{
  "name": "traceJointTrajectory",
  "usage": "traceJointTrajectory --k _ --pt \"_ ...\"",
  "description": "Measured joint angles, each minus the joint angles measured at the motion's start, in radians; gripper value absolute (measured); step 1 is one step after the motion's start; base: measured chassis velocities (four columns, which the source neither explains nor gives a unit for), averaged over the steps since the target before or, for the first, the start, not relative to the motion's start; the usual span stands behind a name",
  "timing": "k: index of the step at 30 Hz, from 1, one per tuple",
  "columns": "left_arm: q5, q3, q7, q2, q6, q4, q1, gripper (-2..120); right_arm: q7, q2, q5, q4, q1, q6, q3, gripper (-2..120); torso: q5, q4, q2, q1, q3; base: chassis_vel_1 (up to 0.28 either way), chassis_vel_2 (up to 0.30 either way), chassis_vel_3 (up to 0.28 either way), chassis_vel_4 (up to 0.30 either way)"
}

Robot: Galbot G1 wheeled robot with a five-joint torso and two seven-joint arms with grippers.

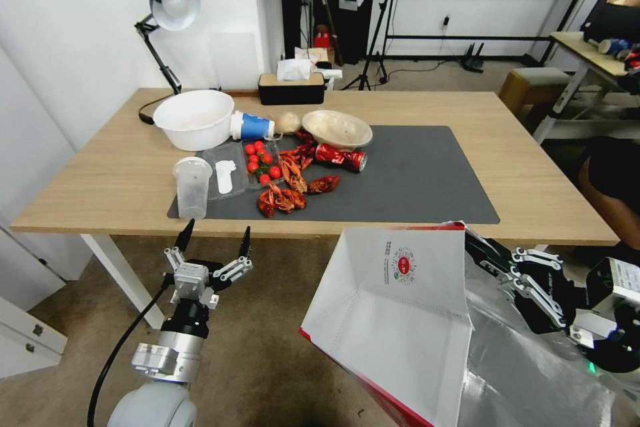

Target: Pick up the food delivery bag from the floor and place it on the table.

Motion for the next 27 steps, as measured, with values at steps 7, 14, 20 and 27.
traceJointTrajectory --k 7,14,20,27 --pt "0.007 -0.001 -0.001 -0.003 -0.002 -0.002 0.005 100 0.077 -0.013 0.049 0.032 0.008 0.002 -0.023 0 0.0 0.0 -0.003 -0.001 -0.002 0.0 0.0 0.0 0.0" --pt "0.014 0.002 -0.002 -0.006 -0.007 -0.003 0.008 100 0.248 -0.05 0.106 0.075 0.041 0.03 -0.043 0 0.0001 0.0 -0.005 -0.002 -0.003 0.0 0.0 0.0 0.0" --pt "0.02 0.01 -0.001 -0.006 -0.01 -0.004 0.012 100 0.429 -0.086 0.134 0.113 0.086 0.067 -0.075 0 0.0001 -0.0001 -0.006 -0.002 -0.003 0.0 0.0 0.0 0.0" --pt "0.024 0.01 -0.002 -0.006 -0.012 -0.006 0.015 100 0.635 -0.14 0.167 0.142 0.165 0.08 -0.108 0 0.0001 0.0001 -0.007 -0.003 -0.004 0.0 0.0 0.0 0.0"
